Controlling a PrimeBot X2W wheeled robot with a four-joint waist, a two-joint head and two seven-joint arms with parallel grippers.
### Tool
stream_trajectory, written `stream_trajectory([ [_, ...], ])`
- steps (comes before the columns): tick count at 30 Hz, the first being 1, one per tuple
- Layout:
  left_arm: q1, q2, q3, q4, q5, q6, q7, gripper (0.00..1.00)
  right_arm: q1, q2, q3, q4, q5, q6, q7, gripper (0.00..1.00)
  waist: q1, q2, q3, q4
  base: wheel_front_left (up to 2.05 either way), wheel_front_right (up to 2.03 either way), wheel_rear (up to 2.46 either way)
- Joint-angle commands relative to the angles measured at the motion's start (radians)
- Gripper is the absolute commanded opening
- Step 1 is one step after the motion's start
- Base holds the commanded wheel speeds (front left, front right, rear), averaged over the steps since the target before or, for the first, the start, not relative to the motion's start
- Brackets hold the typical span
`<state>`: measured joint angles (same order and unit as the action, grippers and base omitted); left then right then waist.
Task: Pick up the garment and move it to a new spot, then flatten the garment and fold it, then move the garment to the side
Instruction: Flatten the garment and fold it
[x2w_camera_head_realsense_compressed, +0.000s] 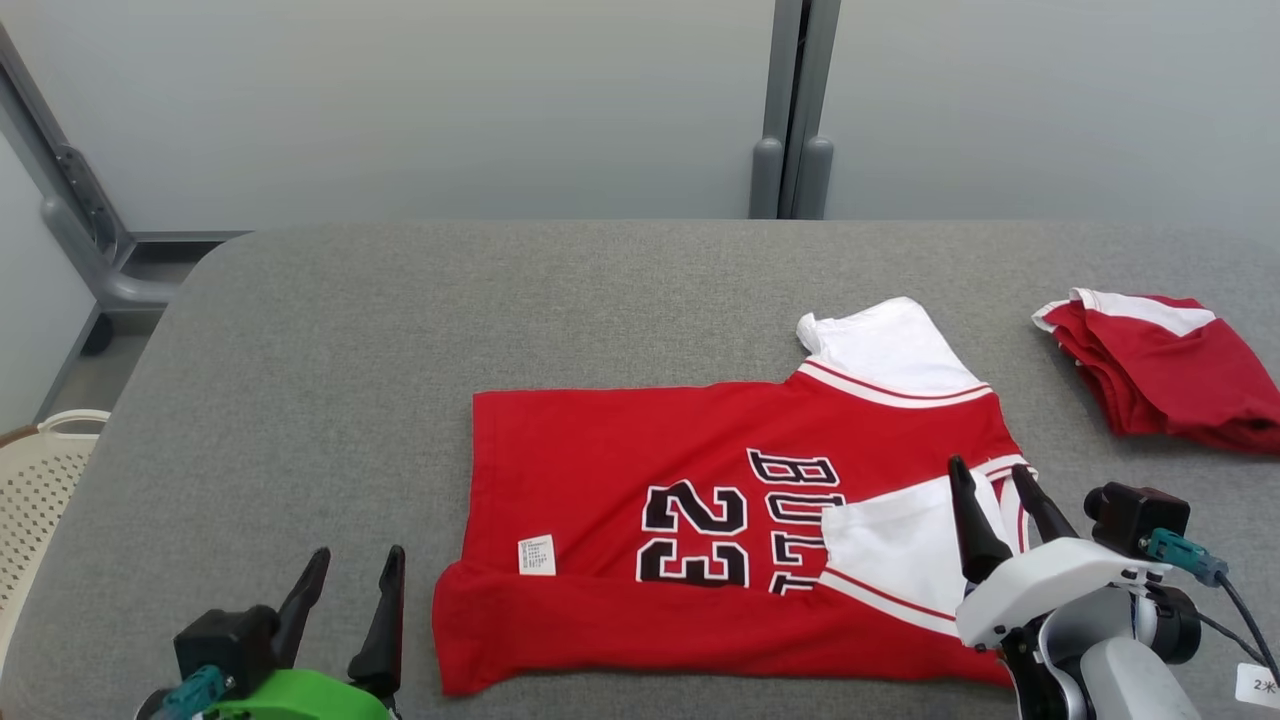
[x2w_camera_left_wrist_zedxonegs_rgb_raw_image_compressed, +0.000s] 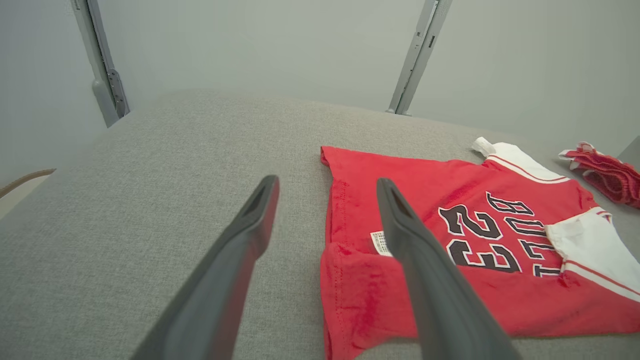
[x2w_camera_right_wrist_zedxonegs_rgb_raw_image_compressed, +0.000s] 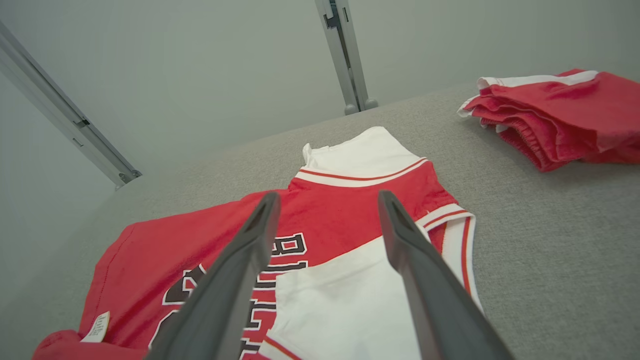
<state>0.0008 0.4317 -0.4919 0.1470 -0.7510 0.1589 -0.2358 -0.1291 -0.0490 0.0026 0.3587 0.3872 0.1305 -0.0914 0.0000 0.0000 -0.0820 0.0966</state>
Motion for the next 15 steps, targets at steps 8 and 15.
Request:
stream_trajectory([
  [8,-0.157,-0.002,-0.057,-0.019,0.055,-0.016,0.086,1.00,-0.055,-0.004,-0.037,-0.002,-0.065,0.000,0.131,1.00,0.0000,0.0000,0.032,0.008,0.00,0.00,0.00],
  [15,-0.311,-0.029,-0.100,0.038,0.084,-0.031,0.186,1.00,-0.135,-0.003,-0.087,-0.034,-0.167,0.000,0.320,1.00,0.0000,0.0000,0.071,0.002,0.00,0.00,0.00],
])
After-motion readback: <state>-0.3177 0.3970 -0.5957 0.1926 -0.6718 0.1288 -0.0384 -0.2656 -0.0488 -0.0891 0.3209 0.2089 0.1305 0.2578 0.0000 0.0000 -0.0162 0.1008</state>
